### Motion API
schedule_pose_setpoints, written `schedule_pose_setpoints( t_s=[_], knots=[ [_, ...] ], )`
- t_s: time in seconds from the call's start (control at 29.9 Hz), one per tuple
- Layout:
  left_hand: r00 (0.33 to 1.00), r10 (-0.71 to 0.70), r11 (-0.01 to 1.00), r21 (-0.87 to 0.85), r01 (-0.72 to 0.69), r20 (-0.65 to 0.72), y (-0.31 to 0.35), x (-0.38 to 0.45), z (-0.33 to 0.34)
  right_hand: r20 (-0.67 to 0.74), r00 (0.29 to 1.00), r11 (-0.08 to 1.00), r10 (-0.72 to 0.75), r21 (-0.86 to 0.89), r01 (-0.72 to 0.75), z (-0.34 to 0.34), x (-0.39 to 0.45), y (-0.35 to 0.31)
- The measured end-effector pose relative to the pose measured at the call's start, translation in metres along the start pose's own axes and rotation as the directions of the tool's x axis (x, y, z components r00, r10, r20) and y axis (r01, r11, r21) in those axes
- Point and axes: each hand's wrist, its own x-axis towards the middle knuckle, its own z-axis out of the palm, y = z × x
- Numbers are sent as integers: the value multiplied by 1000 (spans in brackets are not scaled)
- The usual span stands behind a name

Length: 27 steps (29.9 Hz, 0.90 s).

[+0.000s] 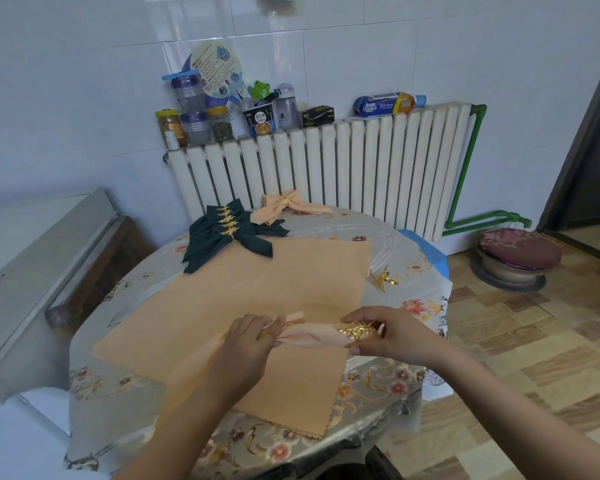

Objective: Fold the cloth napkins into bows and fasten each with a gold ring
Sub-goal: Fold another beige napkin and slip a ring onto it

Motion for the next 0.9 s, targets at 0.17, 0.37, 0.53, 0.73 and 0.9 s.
schedule_pose_setpoints(
  t_s=[0.17, 0.37, 0.53, 0.73, 0.9],
  knots=[
    [999, 12, 999, 41, -13, 37, 11, 6, -2, -28, 1000, 929, -5, -371, -5, 15, 4, -15],
    [997, -25, 998, 66, 20, 79, 24, 9, -2, -131, 990, 851, -50, -524, -26, 41, 10, -30],
    [993, -36, 999, 26, 33, 111, 34, 14, -1, -118, 993, 920, 32, -385, -75, 50, 20, -35],
    [993, 60, 991, -122, -47, 106, 32, 6, -3, 132, 971, 979, 201, -8, -201, 41, 30, -23],
    [990, 111, 974, -209, -92, 84, 28, -2, -1, 231, 961, 980, 153, 87, -177, 41, 30, -22]
  ],
)
